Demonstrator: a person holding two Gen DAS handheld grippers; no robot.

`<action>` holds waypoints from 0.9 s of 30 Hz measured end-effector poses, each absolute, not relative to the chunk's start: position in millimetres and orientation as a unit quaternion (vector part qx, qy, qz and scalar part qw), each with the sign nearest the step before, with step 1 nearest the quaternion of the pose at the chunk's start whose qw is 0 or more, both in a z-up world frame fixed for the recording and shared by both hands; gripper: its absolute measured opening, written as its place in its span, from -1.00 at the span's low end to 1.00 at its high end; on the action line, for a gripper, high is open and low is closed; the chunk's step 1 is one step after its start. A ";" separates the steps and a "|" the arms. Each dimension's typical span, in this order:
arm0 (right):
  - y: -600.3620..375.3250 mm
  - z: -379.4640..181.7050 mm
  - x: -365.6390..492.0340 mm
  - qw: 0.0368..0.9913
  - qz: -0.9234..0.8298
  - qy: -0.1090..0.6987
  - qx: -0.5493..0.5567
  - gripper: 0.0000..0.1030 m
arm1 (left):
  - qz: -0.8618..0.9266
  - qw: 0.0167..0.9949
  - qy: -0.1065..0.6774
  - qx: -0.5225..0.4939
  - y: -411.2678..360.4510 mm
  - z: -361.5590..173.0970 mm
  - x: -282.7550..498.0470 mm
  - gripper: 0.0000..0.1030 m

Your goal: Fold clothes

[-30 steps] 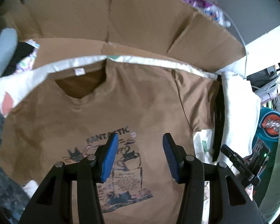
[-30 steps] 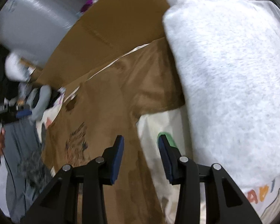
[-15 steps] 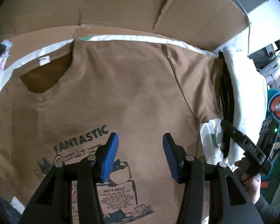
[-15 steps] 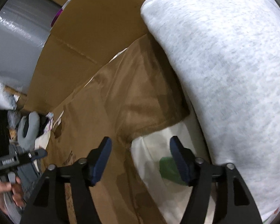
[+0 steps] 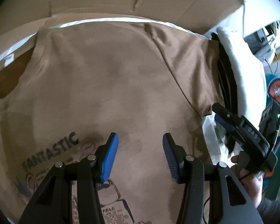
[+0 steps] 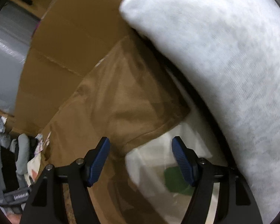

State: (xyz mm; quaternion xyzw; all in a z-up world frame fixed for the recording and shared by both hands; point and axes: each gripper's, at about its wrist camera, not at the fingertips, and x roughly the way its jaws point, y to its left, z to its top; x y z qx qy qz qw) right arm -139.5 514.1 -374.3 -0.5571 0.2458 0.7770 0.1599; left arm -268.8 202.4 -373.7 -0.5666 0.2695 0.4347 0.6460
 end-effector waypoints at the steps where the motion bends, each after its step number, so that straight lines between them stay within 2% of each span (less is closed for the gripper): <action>1: 514.6 -375.6 -139.9 0.161 0.777 0.246 -0.556 0.26 | 0.432 0.649 0.269 -0.566 203.1 -375.8 -266.2 -0.03; 5: 516.9 -381.1 -142.6 0.165 0.779 0.249 -0.551 0.27 | 0.420 0.660 0.268 -0.563 205.7 -384.0 -255.8 -0.03; 7: 517.9 -383.5 -145.7 0.163 0.783 0.251 -0.546 0.35 | 0.414 0.665 0.267 -0.561 207.1 -387.9 -250.6 -0.03; 12: 519.8 -385.5 -151.7 0.168 0.785 0.253 -0.539 0.34 | 0.407 0.675 0.267 -0.554 206.6 -388.0 -245.7 -0.03; 14: 512.3 -389.8 -159.9 0.174 0.784 0.250 -0.540 0.16 | 0.402 0.681 0.265 -0.552 205.6 -386.4 -243.3 -0.04; 17: 510.3 -388.6 -165.9 0.172 0.787 0.231 -0.545 0.03 | 0.395 0.689 0.261 -0.548 204.0 -384.0 -239.7 -0.07; 18: 507.7 -389.2 -169.1 0.169 0.789 0.219 -0.549 0.01 | 0.393 0.692 0.259 -0.547 203.5 -383.2 -238.5 -0.26; 20: 503.7 -390.1 -174.7 0.165 0.791 0.203 -0.554 -0.10 | 0.388 0.698 0.257 -0.545 202.5 -381.6 -236.1 -0.47; 21: 502.6 -389.9 -176.8 0.164 0.791 0.201 -0.554 -0.15 | 0.385 0.700 0.255 -0.544 202.0 -380.8 -234.9 -0.49; 22: 500.8 -389.0 -180.8 0.162 0.792 0.196 -0.555 -0.29 | 0.383 0.703 0.254 -0.543 201.5 -380.0 -233.7 -0.52; 23: 499.9 -387.7 -183.9 0.157 0.794 0.191 -0.555 -0.54 | 0.380 0.706 0.252 -0.542 201.0 -379.2 -232.5 -0.62; 25: 498.2 -383.6 -188.1 0.145 0.791 0.183 -0.565 -0.79 | 0.375 0.711 0.250 -0.539 199.9 -377.6 -230.1 -0.64; 27: 498.1 -377.1 -192.1 0.140 0.793 0.178 -0.565 -0.82 | 0.370 0.717 0.247 -0.537 198.9 -376.0 -227.7 -0.64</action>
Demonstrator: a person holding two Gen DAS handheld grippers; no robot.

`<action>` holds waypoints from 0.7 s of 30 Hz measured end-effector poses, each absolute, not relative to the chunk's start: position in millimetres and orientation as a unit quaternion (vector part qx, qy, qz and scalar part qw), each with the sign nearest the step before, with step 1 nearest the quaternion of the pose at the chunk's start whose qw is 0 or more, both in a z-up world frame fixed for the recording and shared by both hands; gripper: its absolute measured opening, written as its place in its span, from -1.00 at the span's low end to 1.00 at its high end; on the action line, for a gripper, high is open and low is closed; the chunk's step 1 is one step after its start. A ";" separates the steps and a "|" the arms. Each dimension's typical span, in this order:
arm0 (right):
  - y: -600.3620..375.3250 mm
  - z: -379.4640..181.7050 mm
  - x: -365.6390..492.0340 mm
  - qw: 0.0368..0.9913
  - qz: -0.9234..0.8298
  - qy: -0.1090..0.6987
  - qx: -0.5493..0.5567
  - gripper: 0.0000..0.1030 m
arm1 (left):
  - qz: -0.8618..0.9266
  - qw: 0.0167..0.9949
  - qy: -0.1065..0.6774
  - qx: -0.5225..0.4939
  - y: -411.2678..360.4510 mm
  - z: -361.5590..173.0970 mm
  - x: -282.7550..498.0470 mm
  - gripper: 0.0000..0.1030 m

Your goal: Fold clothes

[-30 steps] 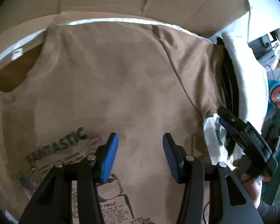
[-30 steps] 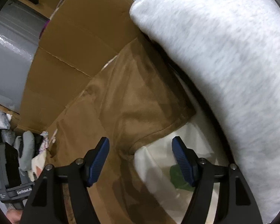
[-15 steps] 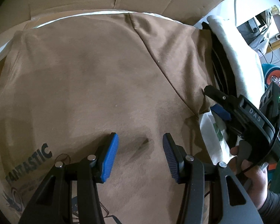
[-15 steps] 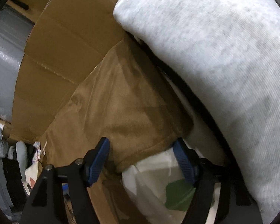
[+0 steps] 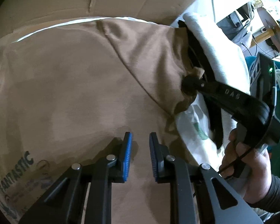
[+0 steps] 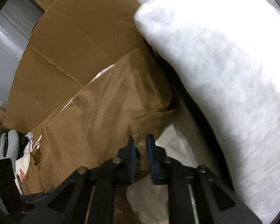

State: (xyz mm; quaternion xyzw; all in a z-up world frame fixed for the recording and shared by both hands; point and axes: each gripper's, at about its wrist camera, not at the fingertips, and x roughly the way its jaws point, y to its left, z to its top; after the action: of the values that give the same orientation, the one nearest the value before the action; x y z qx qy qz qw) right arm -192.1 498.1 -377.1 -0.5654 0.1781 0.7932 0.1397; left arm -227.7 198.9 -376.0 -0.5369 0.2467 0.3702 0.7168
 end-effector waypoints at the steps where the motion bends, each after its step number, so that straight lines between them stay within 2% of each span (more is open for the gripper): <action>1: 498.2 -373.3 -193.9 0.137 0.795 0.175 -0.564 -0.88 | 0.368 0.719 0.246 -0.536 198.5 -375.3 -226.0 -0.64; 6: 501.6 -354.9 -200.5 0.114 0.804 0.170 -0.558 -0.91 | 0.364 0.728 0.240 -0.529 195.5 -371.6 -214.2 -0.64; 7: 502.8 -351.7 -201.3 0.109 0.805 0.171 -0.557 -0.92 | 0.363 0.729 0.239 -0.529 197.4 -371.9 -210.2 -0.78; 8: 502.1 -347.6 -200.2 0.103 0.806 0.174 -0.556 -0.92 | 0.362 0.729 0.238 -0.530 202.4 -372.7 -203.5 -0.83; 21: 503.1 -317.4 -200.5 0.014 0.802 0.231 -0.551 -0.92 | 0.364 0.726 0.211 -0.545 215.5 -379.1 -177.8 -0.83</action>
State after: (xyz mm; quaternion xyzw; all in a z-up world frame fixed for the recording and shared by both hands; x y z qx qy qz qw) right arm -200.5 503.1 -317.4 -0.5513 0.2306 0.8017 0.0139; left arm -177.8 215.5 -379.1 -0.5447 0.2107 0.3640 0.7255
